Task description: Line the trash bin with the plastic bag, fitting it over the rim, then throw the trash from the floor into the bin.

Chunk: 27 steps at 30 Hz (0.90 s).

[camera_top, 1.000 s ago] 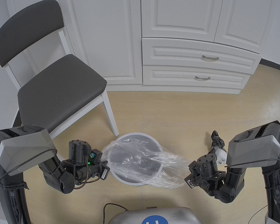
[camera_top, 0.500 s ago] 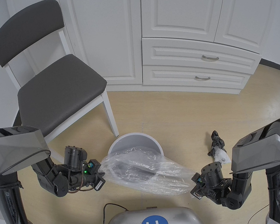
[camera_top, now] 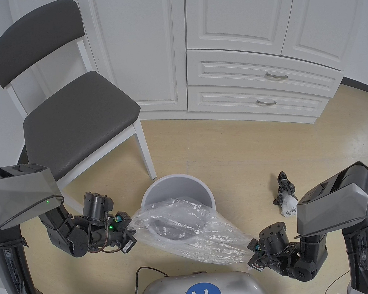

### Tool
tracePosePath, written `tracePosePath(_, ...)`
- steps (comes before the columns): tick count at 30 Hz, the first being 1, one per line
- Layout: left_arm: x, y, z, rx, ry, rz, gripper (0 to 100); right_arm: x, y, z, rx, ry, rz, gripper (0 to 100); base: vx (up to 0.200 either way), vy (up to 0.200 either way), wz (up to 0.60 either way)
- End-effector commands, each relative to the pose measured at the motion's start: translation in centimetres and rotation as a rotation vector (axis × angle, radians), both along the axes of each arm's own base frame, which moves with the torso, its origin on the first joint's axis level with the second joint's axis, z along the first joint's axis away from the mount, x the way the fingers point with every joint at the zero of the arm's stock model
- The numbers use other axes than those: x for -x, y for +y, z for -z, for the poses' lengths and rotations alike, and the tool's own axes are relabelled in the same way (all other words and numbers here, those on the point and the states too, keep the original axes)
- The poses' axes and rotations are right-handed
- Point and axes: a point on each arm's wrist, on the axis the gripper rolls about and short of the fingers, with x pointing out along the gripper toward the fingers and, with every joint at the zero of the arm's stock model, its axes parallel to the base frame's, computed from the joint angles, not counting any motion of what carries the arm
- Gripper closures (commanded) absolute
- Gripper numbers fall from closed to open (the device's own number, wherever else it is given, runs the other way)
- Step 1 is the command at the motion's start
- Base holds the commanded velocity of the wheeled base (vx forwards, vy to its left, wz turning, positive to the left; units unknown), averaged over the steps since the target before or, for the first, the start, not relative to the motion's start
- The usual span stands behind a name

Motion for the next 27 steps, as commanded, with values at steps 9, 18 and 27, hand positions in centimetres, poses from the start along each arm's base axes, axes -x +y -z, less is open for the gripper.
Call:
tracePosePath(9, -3.0, -0.7, 2.1, 0.067, 0.016, -0.094, 100, -3.6, 2.7, 1.8, -0.136, -0.095, 0.127, 100, 0.0, 0.0, 0.0)
tracePosePath(18, -4.4, 0.1, 1.6, 0.096, -0.015, -0.193, 100, -5.0, 3.2, 1.5, -0.194, -0.143, 0.176, 100, 0.0, 0.0, 0.0)
tracePosePath(27, -4.3, 0.6, 0.0, 0.13, -0.088, -0.192, 100, -6.6, 3.0, -0.1, -0.275, -0.225, 0.215, 100, 0.0, 0.0, 0.0)
